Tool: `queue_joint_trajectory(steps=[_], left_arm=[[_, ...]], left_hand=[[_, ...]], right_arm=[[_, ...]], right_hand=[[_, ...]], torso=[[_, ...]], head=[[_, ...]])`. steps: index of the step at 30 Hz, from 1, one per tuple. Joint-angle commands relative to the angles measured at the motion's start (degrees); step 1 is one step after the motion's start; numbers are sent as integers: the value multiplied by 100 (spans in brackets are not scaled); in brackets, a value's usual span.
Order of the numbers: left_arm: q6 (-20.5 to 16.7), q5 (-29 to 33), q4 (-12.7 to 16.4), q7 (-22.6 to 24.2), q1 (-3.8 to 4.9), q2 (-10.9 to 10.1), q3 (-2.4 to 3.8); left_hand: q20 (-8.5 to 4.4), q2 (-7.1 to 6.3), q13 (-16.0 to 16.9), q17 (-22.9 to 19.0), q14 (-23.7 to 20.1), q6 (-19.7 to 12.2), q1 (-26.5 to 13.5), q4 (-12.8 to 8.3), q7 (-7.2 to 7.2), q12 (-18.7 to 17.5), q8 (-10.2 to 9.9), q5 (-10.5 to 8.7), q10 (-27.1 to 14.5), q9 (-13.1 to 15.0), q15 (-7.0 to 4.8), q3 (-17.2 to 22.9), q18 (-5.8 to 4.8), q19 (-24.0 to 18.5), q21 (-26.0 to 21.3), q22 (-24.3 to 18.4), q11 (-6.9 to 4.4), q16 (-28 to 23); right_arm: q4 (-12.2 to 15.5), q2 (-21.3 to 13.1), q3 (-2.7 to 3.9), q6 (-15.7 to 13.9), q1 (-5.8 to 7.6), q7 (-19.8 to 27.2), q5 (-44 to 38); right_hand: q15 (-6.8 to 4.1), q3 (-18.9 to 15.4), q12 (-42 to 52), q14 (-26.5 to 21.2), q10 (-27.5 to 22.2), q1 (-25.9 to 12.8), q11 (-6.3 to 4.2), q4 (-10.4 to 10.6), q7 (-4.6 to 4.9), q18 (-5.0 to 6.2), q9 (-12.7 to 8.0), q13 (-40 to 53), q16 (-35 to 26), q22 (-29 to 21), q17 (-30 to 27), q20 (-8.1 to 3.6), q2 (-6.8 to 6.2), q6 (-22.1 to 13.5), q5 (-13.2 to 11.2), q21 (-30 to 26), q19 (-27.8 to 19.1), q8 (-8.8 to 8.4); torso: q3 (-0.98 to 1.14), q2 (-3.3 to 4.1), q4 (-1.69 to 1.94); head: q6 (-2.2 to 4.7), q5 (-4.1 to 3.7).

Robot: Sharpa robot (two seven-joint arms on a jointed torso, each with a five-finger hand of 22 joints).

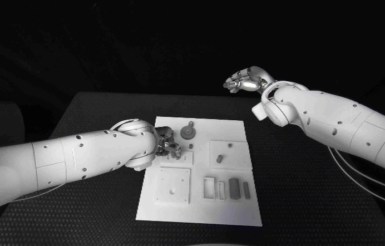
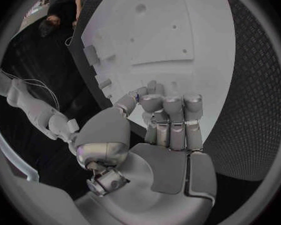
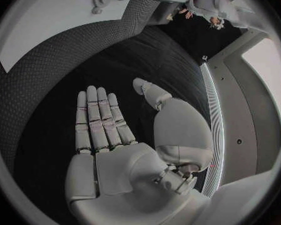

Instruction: Assemble the parts on the task board

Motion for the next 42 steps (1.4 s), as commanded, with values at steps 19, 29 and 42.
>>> queue_joint_trajectory(steps=[19, 29, 42], left_arm=[[73, 176, 8, -55, -14, -26, -6], [275, 175, -15, 69, -14, 2, -6], [327, 123, -25, 34, -14, 73, -6]], left_hand=[[-675, 57, -47, -70, 237, 522, 17, -140, -431, 55, 48, 188, -113, 50, -319, 190, 60, -85, 65, 107, -132, 97], [-673, 25, -65, -107, 232, 615, -36, -127, -459, 86, 81, 185, -114, 95, -333, 222, 60, -90, 86, 102, -158, 143], [-680, 60, -101, -174, 227, 707, -203, -51, -490, 124, 92, 6, -121, 141, -361, 187, 71, -60, 98, 80, -187, 197]], right_arm=[[-17, 15, 4, 103, 4, 16, -1], [-29, 19, 4, 115, 4, 12, -3], [-48, 39, 4, 133, 4, 6, -5]], right_hand=[[24, -59, -56, -8, 43, -15, 3, -1, 106, -44, -11, -27, -38, 3, -14, 15, -2, -41, 18, -34, -42, 18], [26, -64, -65, -11, 49, -10, 4, -3, 106, -45, -14, -36, -45, 5, -17, 16, 0, -42, 21, -41, -48, 20], [35, -72, -82, -19, 61, 6, 3, -13, 106, -47, -19, -51, -59, 9, -23, 20, 3, -43, 37, -56, -63, 24]], torso=[[0, -2, 2], [5, 1, -6], [3, -3, -4]], head=[[-16, 16], [-24, 19], [-30, 29]])
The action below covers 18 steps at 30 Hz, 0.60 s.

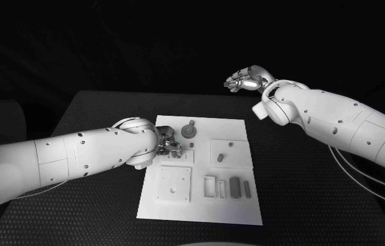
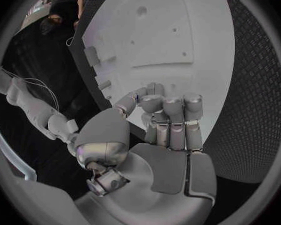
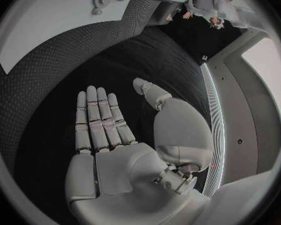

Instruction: Assemble the parts on the task board

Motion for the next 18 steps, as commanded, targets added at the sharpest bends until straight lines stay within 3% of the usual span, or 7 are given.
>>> queue_joint_trajectory(steps=[1, 14, 15, 18], left_arm=[[201, 19, 30, 45, -16, 37, -10], [215, -73, 17, 7, -16, 60, -10], [234, -93, 14, 2, -16, 57, -10], [245, -125, 5, -17, -16, 57, -10]], left_hand=[[-711, 23, -8, -12, 216, 708, -57, -86, -492, 41, 24, -17, -141, -4, -350, 108, 94, -10, 32, 83, -168, 25], [-708, 110, -32, -54, 211, 777, -145, -78, -514, 69, 33, -20, -148, 27, -345, 121, 95, -23, 34, 82, -187, 70], [-710, 80, -48, -81, 207, 800, -141, -72, -526, 85, 29, -135, -153, 44, -345, 238, 101, -29, 31, 78, -200, 96], [-709, 73, -60, -101, 203, 821, -146, -71, -533, 95, 31, -133, -157, 59, -344, 309, 102, -28, 34, 79, -207, 112]], right_arm=[[0, 6, 4, 85, 4, 19, -5], [-6, 12, 4, 100, 3, 15, -5], [-12, 16, 4, 101, 3, 15, -5], [-18, 20, 4, 106, 3, 15, -5]], right_hand=[[38, -25, -39, -19, 42, 8, -17, 2, 106, -48, -9, -9, -38, 9, -8, -1, 4, -43, 38, -35, -43, 24], [44, -32, -52, -26, 51, 13, -17, 0, 107, -51, -13, -20, -49, 13, -12, 2, 8, -44, 50, -46, -53, 27], [44, -33, -53, -26, 52, 14, -17, 0, 106, -51, -14, -21, -50, 14, -13, 2, 9, -44, 52, -47, -55, 27], [46, -33, -57, -28, 54, 18, -17, -2, 106, -51, -15, -24, -53, 15, -14, 3, 11, -44, 59, -50, -57, 28]], torso=[[-5, -2, -6], [-6, -1, -1], [-6, 0, 0], [-7, 1, 1]], head=[[3, 5], [-5, 4], [-7, 2], [-3, 3]])
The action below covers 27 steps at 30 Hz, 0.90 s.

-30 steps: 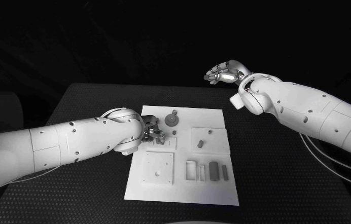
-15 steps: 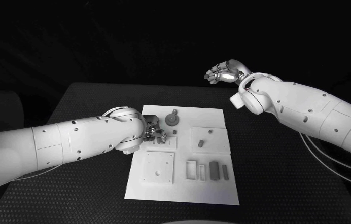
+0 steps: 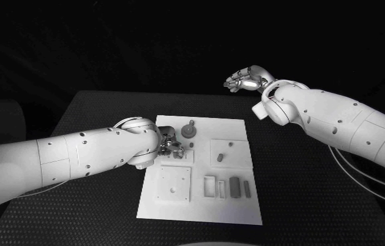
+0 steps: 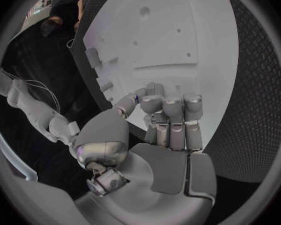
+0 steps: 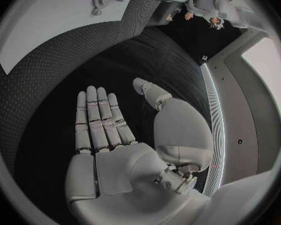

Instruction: Assemble the parts on the task board

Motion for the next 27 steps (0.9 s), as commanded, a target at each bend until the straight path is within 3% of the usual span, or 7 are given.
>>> queue_joint_trajectory(steps=[1, 11, 27], left_arm=[[190, -94, -7, -16, -20, 12, -14], [215, -260, -29, -79, -19, 11, -13], [55, -273, -78, -88, -19, -35, -12]], left_hand=[[-709, 25, -13, -15, 195, 804, 17, -5, -529, 26, 40, 39, -159, 25, -335, 85, 101, -28, 36, 80, -210, 33], [-701, 90, -46, -59, 207, 894, -90, -59, -569, 79, 114, 149, -152, 100, -309, 185, 95, -27, 64, 89, -249, 117], [-698, 128, -73, -78, 211, 902, -147, -69, -581, 102, 147, 165, -145, 129, -295, 225, 94, -32, 78, 93, -260, 159]], right_arm=[[-7, 9, 4, 88, 3, 20, -5], [-6, 11, 4, 99, 2, 19, -12], [2, 6, 4, 104, 1, 17, -22]], right_hand=[[31, -34, -35, -12, 34, 18, 4, -2, 106, -51, -10, -7, -33, 10, -9, 0, 11, -44, 38, -29, -55, 28], [36, -38, -48, -18, 42, 31, 4, -12, 105, -53, -14, -16, -43, 16, -13, 2, 16, -42, 56, -40, -65, 32], [42, -46, -61, -26, 51, 37, 5, -19, 104, -56, -17, -22, -54, 21, -17, 5, 19, -38, 63, -50, -76, 37]], torso=[[-2, -2, 3], [-2, 1, 1], [-1, 1, -1]], head=[[-4, 1], [-9, 4], [-7, -5]])
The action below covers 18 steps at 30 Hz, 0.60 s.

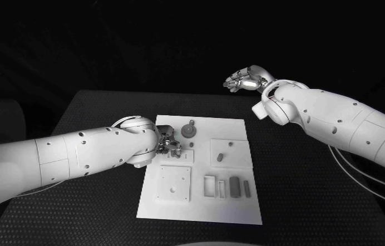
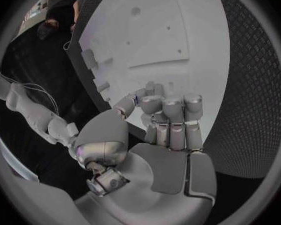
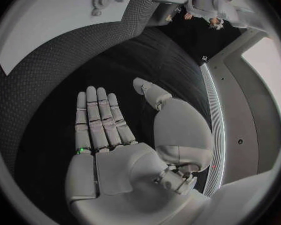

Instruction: Assemble the parts on the task board

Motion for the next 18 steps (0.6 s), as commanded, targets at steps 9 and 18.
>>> queue_joint_trajectory(steps=[9, 18], left_arm=[[75, -58, 1, -59, -19, 28, -18], [3, -210, 40, -50, -19, 52, -20]], left_hand=[[-698, 68, -20, -16, 210, 900, -38, -74, -584, 48, 32, 31, -174, 31, -290, 156, 94, -36, 37, 92, -230, 54], [-697, 75, -27, -22, 208, 898, -50, -75, -584, 52, 36, 28, -175, 35, -287, 164, 95, -38, 40, 93, -231, 61]], right_arm=[[2, -1, 4, 91, 1, 21, -23], [5, -1, 4, 96, 1, 23, -23]], right_hand=[[26, -36, -45, -9, 54, 38, 5, -5, 104, -58, -9, -10, -36, 13, -7, 9, 19, -37, 22, -33, -42, 39], [28, -42, -52, -10, 56, 34, 6, -3, 103, -59, -12, -12, -40, 16, -8, 10, 20, -37, 24, -37, -45, 40]], torso=[[1, 0, 0], [3, 1, 1]], head=[[-5, -8], [4, -10]])
